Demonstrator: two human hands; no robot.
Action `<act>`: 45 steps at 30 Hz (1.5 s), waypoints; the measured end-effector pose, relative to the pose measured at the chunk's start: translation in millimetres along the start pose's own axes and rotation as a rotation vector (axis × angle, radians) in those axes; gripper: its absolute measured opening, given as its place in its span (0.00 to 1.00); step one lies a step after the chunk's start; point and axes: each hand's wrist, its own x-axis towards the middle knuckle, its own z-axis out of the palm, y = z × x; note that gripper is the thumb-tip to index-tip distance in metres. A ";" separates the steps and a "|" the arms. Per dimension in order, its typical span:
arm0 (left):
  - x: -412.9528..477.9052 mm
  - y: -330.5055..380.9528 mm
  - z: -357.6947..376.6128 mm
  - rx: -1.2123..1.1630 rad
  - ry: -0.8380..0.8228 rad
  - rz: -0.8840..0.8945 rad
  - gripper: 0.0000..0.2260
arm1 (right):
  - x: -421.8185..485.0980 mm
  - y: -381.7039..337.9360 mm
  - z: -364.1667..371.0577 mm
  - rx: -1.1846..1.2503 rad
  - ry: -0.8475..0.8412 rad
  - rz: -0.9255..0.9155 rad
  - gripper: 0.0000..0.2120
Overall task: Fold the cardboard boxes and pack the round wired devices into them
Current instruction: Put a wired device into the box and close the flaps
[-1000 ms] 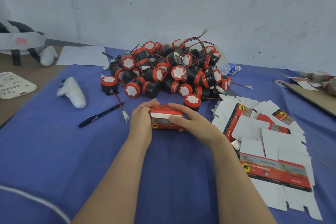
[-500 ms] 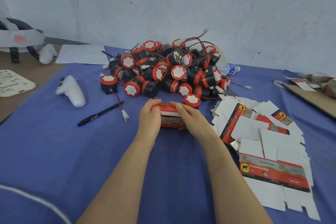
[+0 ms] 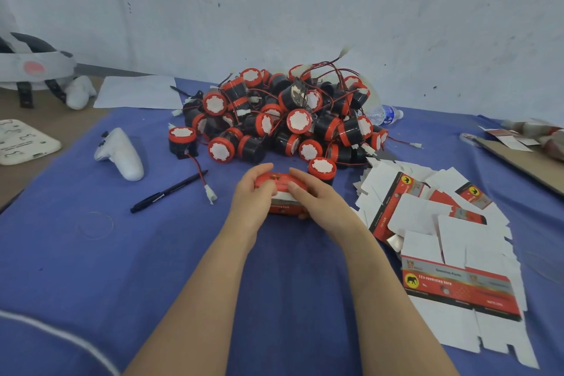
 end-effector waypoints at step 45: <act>-5.1 7.9 4.2 0.065 0.032 -0.006 0.14 | 0.5 -4.1 2.1 0.102 0.069 0.072 0.11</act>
